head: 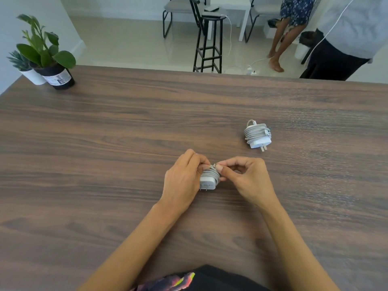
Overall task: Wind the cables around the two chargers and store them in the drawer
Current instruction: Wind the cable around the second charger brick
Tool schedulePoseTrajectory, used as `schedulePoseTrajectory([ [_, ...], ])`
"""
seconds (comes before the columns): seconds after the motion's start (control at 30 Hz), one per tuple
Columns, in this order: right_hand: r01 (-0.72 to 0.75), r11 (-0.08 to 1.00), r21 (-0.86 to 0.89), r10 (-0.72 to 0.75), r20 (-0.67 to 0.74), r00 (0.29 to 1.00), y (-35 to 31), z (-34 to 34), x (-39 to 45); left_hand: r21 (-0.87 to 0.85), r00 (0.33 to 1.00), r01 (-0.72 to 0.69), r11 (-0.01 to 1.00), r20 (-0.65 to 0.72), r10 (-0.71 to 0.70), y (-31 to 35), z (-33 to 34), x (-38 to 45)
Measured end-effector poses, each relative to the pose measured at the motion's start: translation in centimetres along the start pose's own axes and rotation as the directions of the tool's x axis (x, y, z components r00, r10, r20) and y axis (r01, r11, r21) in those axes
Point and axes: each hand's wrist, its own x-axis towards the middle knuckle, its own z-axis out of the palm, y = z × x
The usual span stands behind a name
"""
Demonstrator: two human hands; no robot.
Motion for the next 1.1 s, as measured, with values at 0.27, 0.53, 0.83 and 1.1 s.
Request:
schedulePoseTrajectory([
  [0.27,-0.051,0.98,0.191,0.042,0.048,0.998,0.1,0.9,-0.5,-0.069,0.998,-0.044,0.997,-0.046,0.041,-0.3,-0.6,-0.4],
  [0.53,-0.062,0.971,0.231,0.068,-0.02,0.997,-0.3,1.7,-1.0,-0.06,0.988,0.003,0.998,-0.157,-0.013,-0.9,0.6,-1.3],
  [0.83,0.007,0.999,-0.034,-0.008,-0.041,0.999,-1.3,1.9,-1.2,-0.109,0.972,-0.018,0.994,-0.235,-0.008,-0.6,0.8,-1.4],
  [1.1,0.013,1.0,-0.017,-0.013,-0.017,1.0,-1.1,1.7,-1.4,-0.15,0.97,0.037,0.988,-0.234,-0.072,-0.5,0.6,-1.0],
])
